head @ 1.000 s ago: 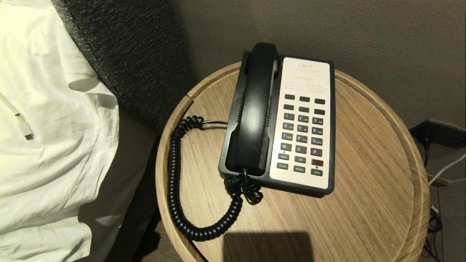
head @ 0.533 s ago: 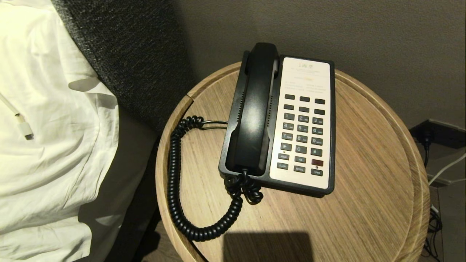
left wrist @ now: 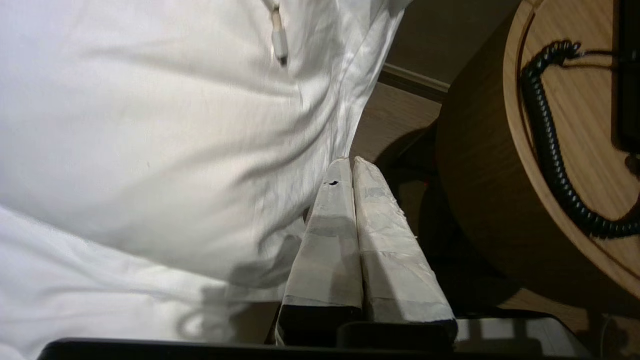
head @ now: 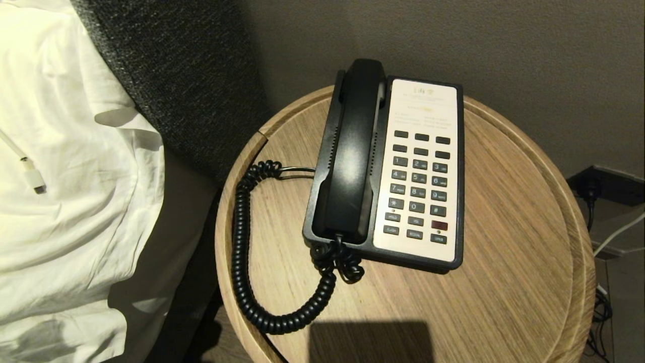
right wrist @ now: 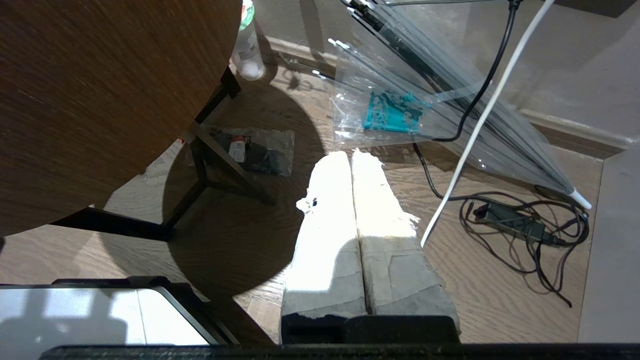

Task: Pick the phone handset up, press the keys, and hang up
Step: Pick up the desk phone handset

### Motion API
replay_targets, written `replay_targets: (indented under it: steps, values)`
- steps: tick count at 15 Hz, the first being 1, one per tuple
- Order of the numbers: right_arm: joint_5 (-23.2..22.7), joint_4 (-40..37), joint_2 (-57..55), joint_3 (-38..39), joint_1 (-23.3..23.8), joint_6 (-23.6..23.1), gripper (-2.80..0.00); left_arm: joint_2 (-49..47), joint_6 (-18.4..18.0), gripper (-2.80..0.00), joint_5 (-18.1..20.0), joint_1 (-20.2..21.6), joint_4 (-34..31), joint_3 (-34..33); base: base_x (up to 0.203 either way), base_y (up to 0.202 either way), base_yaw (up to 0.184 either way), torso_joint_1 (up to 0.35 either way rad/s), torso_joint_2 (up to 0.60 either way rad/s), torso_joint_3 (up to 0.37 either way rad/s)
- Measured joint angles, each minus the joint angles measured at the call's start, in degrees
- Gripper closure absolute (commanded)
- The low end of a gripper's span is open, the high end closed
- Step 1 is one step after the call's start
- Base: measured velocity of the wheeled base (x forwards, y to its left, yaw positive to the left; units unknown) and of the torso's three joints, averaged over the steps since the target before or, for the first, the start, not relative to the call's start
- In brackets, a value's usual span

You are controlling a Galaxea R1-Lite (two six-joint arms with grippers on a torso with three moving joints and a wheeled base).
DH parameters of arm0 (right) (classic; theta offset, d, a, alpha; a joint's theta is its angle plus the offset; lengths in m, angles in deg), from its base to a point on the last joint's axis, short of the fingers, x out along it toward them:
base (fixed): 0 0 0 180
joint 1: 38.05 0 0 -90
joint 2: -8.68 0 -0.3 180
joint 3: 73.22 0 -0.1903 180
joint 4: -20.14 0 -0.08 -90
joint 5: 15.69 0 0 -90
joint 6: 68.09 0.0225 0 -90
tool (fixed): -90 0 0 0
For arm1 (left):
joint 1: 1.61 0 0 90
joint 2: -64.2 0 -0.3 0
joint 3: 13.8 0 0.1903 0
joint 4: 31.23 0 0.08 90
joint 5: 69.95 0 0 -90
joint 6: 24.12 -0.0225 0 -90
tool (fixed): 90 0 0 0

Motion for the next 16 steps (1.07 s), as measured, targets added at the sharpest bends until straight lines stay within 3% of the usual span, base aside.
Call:
replay_targets:
  steps: [5,10,14,16]
  values:
    - [0.0,0.0,0.0,0.0,0.0,0.0,0.00,-12.1,-0.5,0.00,1.5,-0.2,-0.3,11.0,0.000,0.000,0.000,0.000,0.00,0.000]
    - [0.0,0.0,0.0,0.0,0.0,0.0,0.00,-19.0,-4.6,0.00,5.7,-0.7,-0.4,13.7,0.000,0.000,0.000,0.000,0.00,0.000]
    - [0.0,0.0,0.0,0.0,0.0,0.0,0.00,-22.5,-4.1,0.00,6.1,-2.8,-0.8,16.7,0.000,0.000,0.000,0.000,0.00,0.000]
    - [0.0,0.0,0.0,0.0,0.0,0.0,0.00,-24.4,-1.9,0.00,6.1,-3.2,-3.4,20.1,0.000,0.000,0.000,0.000,0.00,0.000]
